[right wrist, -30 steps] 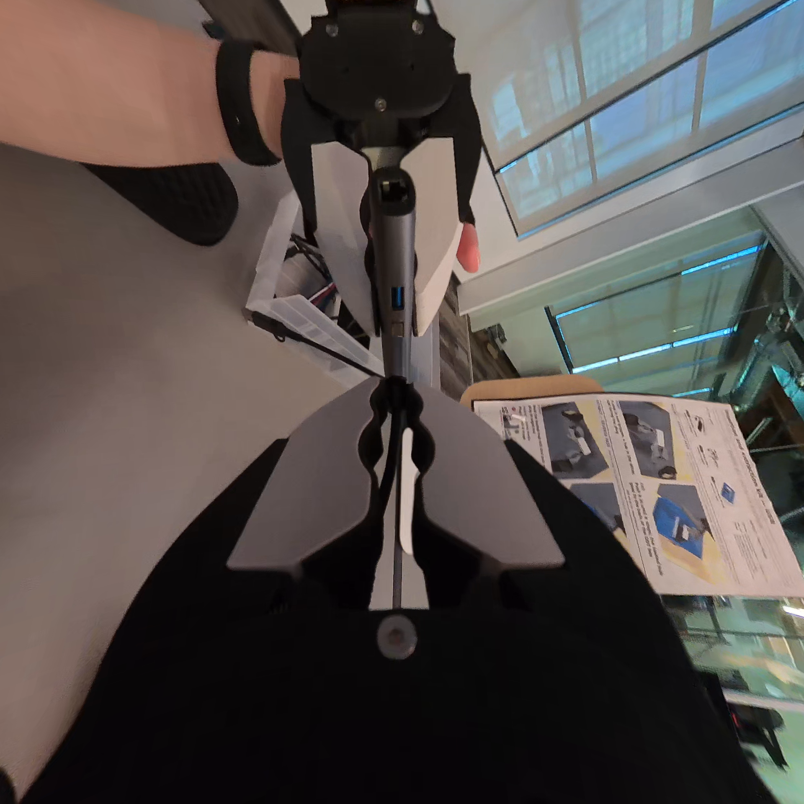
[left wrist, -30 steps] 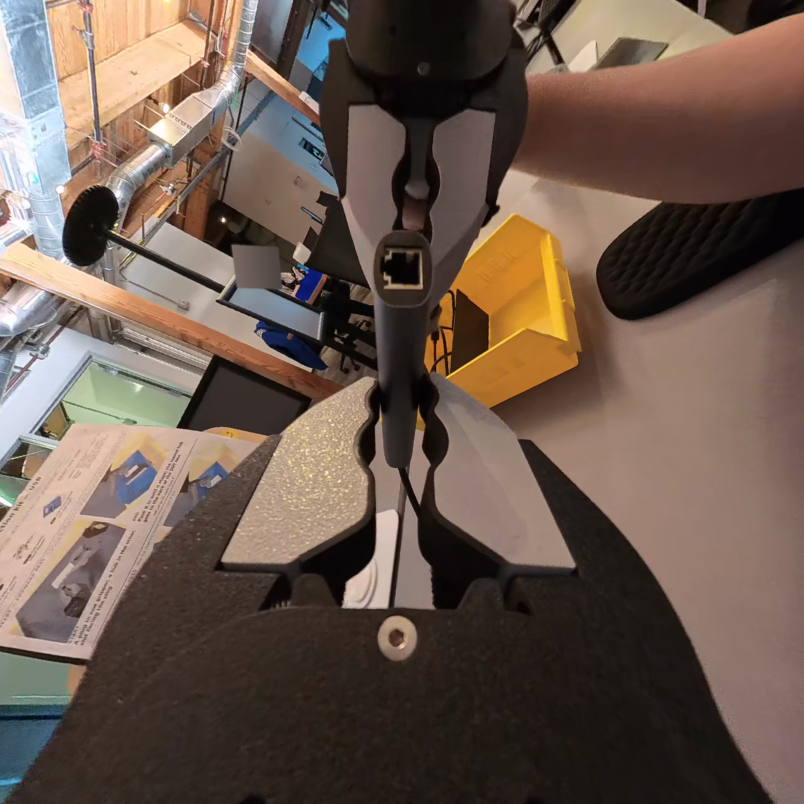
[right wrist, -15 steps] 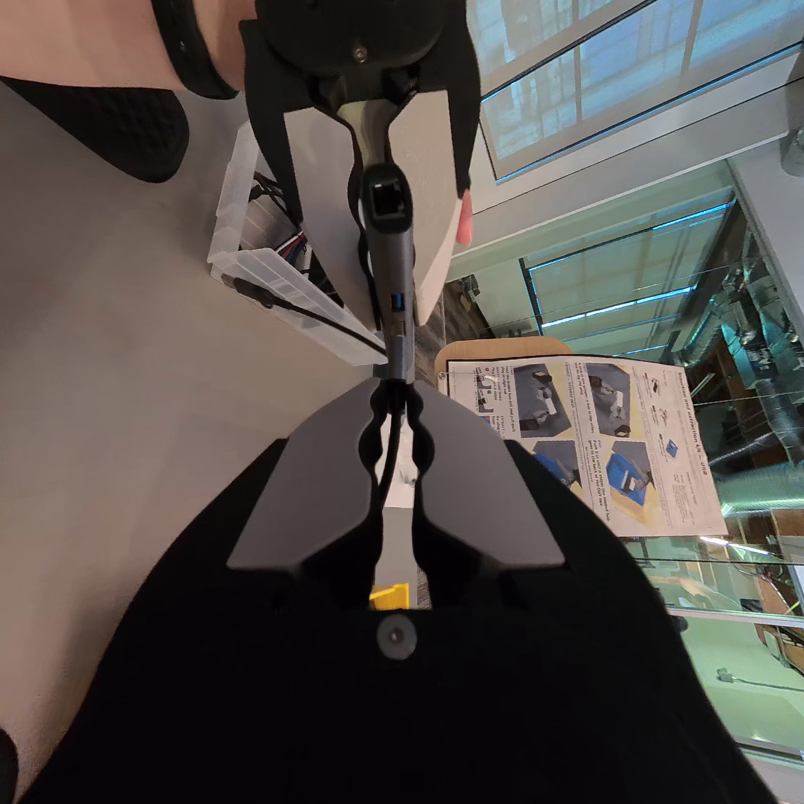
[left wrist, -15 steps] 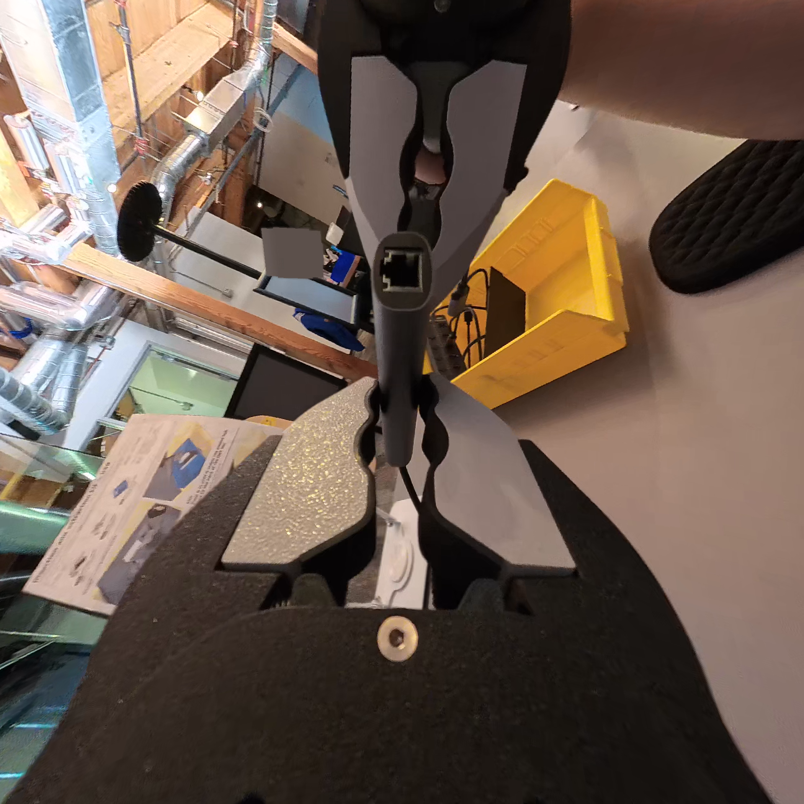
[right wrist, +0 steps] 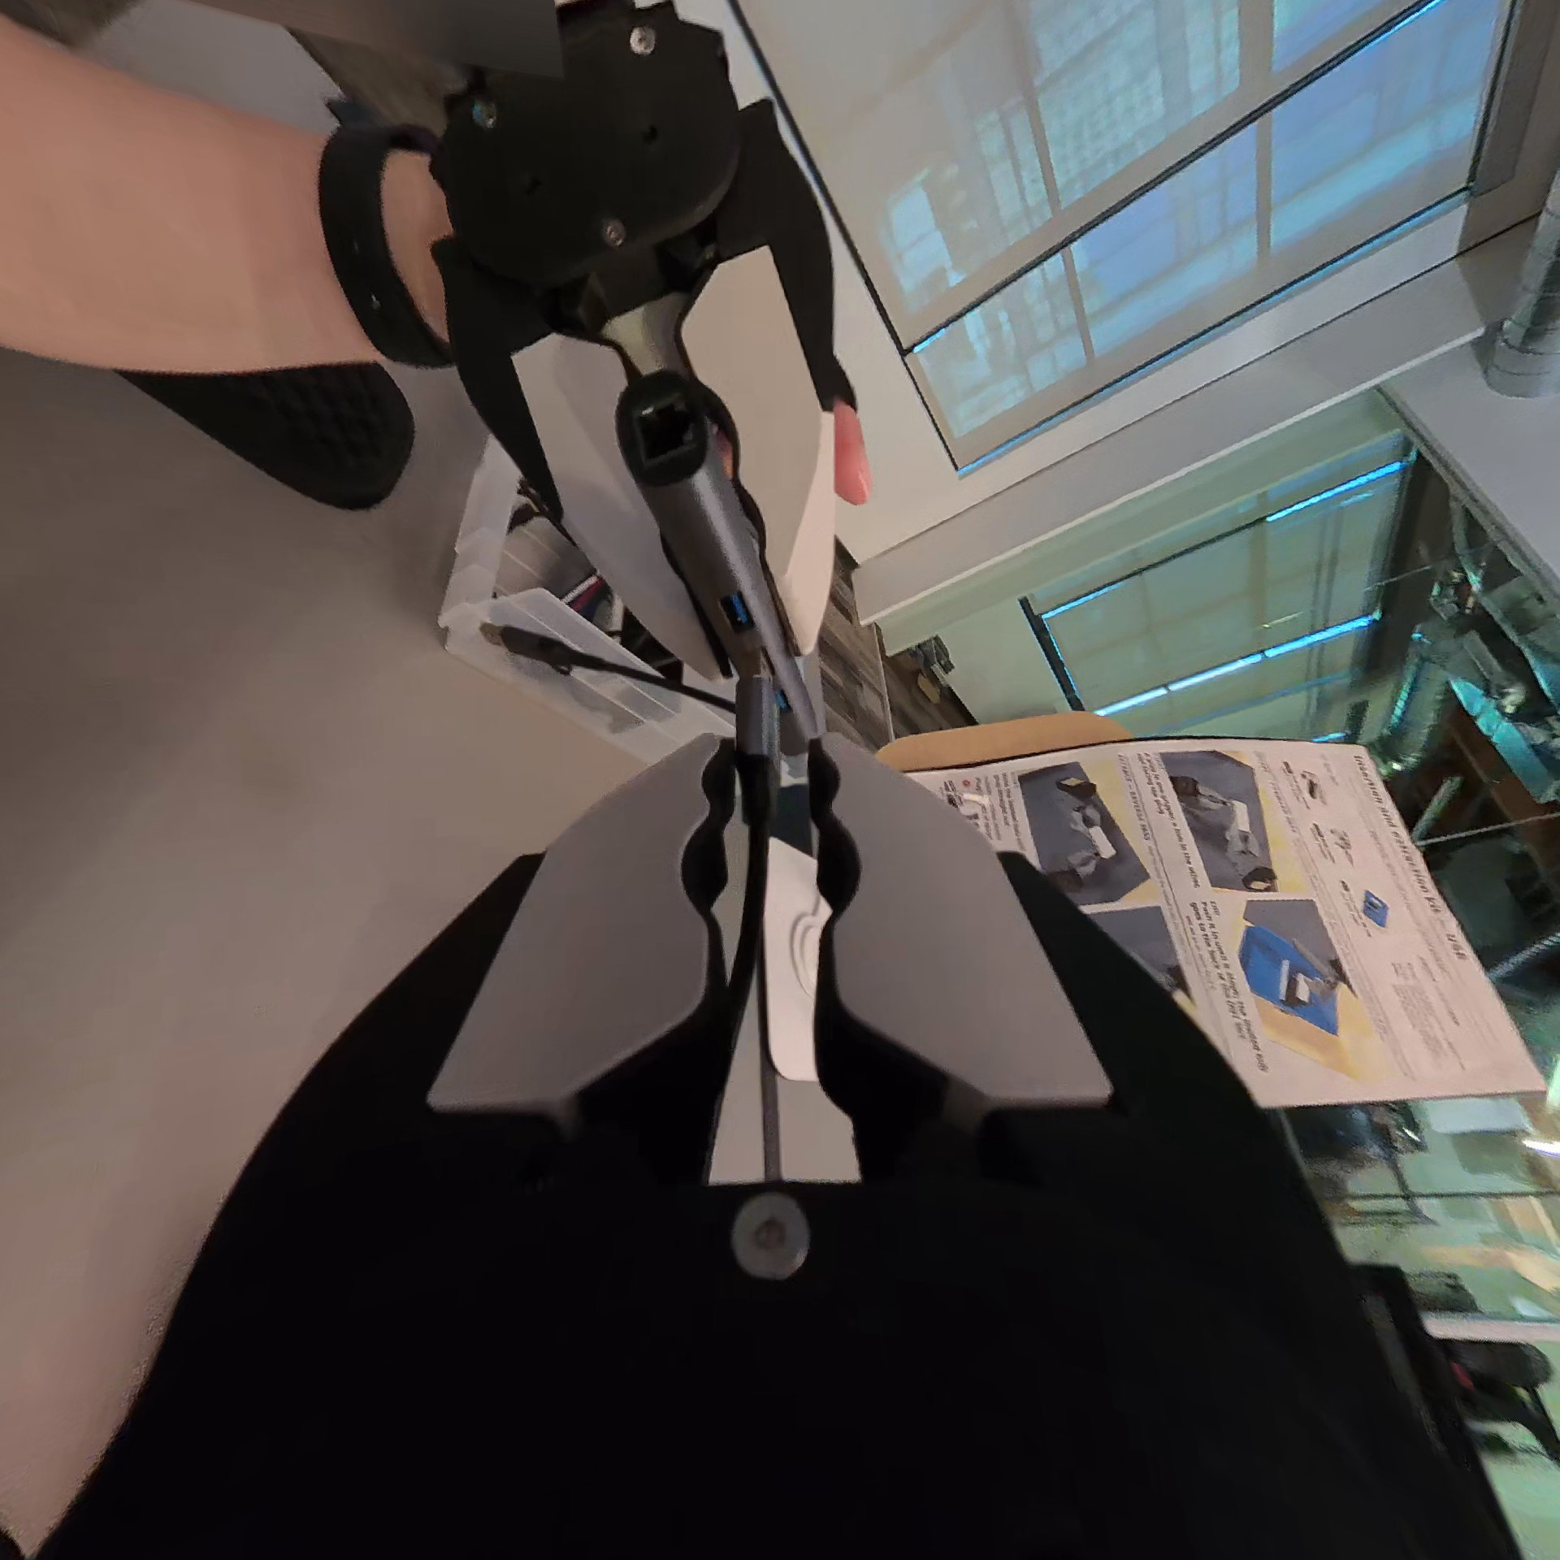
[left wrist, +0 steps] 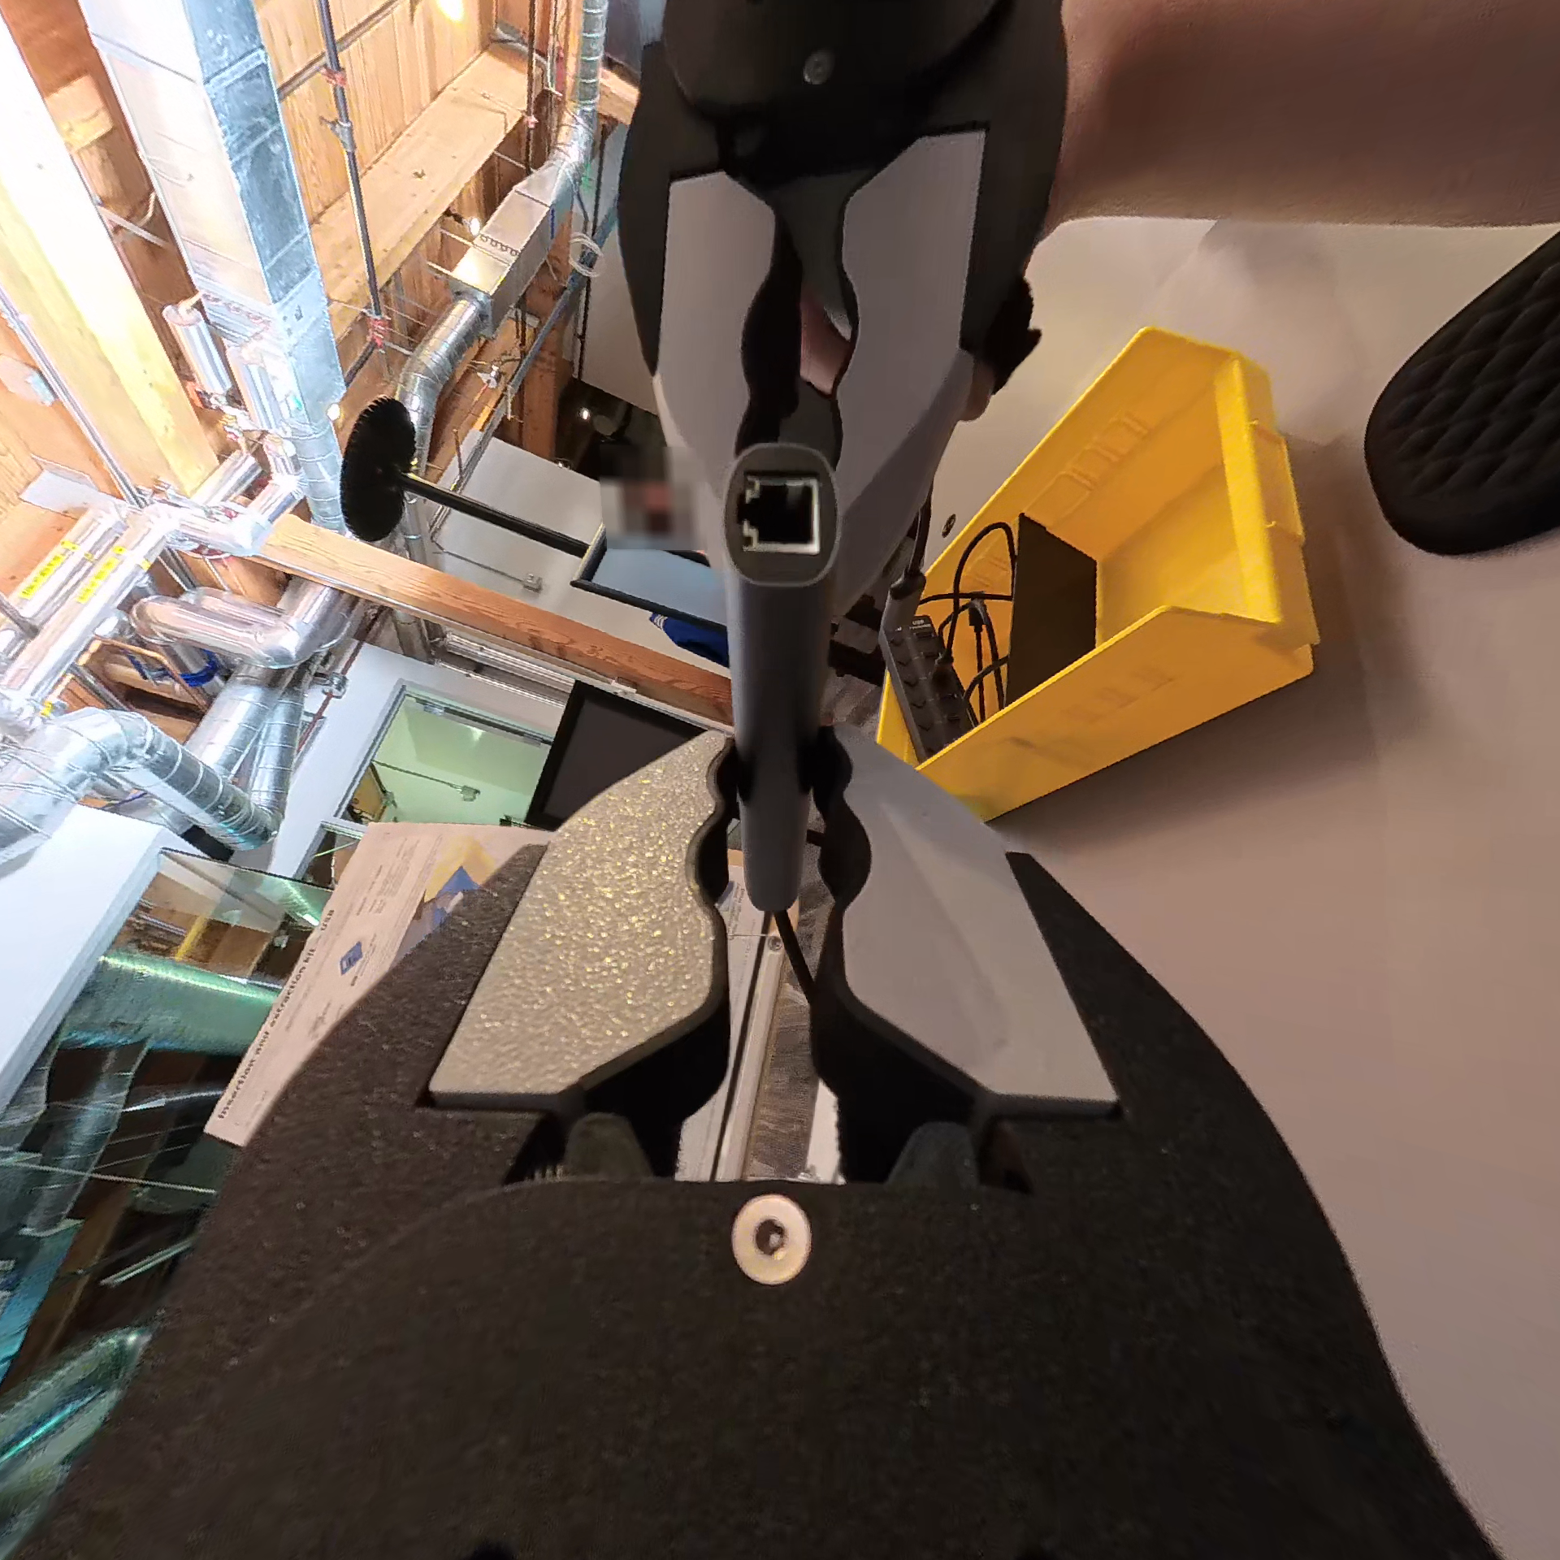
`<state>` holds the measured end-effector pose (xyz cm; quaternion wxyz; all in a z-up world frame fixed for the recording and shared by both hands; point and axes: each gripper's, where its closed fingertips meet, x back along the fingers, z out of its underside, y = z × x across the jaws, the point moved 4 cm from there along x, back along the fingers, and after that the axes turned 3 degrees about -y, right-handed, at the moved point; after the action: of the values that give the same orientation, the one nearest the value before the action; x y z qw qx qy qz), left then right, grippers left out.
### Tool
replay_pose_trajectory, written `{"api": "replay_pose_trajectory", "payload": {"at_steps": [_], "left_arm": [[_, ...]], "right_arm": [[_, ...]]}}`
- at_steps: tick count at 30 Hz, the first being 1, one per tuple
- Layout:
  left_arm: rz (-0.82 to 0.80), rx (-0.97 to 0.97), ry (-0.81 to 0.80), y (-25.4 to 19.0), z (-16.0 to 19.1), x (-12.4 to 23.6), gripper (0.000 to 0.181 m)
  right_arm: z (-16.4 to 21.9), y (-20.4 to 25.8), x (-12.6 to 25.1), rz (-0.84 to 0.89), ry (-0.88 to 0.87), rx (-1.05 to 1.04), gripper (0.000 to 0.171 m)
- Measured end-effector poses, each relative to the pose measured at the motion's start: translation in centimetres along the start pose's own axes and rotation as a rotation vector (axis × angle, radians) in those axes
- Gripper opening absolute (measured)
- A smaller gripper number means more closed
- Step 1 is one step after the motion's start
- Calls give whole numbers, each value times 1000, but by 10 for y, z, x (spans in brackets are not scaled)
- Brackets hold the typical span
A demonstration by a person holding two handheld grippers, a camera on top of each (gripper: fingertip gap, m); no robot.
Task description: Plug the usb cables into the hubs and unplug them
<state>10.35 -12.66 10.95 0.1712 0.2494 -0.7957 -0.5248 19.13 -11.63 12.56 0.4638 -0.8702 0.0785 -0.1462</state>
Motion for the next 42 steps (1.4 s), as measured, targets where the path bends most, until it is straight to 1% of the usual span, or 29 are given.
{"api": "replay_pose_trajectory", "payload": {"at_steps": [5,7,8,9,11,13,16,19,21,24,27,31,33,36,42], "left_arm": [[-42,-41,-19,3,-7,1,17],[-58,-54,-22,5,-9,3,17],[-49,-54,-17,5,-10,4,17],[-34,-50,-13,3,-10,4,17],[-22,-43,13,1,-3,0,17],[-9,-23,53,1,8,-1,17],[-52,3,69,11,17,7,17],[-93,25,72,21,23,18,17],[-114,50,51,26,27,24,17],[-135,75,2,30,29,32,17],[-168,91,-41,38,27,41,17],[-189,82,-84,42,17,50,17],[-196,68,-93,43,13,52,17],[-200,54,-113,43,6,54,17],[-200,34,-107,42,2,54,17]], "right_arm": [[0,-3,4,-23,-63,-79,20],[0,-4,6,-62,-107,-161,21],[-1,-4,6,-83,-141,-210,14],[1,-4,5,-109,-166,-249,0],[15,2,-3,-177,-138,-284,0],[34,4,-11,-208,-97,-356,0],[52,-1,-16,-226,-98,-489,0],[53,6,-20,-302,-161,-536,0],[52,18,-25,-392,-168,-570,7],[44,46,-33,-570,-184,-718,17],[45,87,-44,-680,-88,-861,20],[69,156,-47,-711,142,-936,21],[79,180,-47,-737,209,-989,22],[98,200,-49,-751,287,-1053,22],[115,216,-47,-777,298,-1117,18]]}}
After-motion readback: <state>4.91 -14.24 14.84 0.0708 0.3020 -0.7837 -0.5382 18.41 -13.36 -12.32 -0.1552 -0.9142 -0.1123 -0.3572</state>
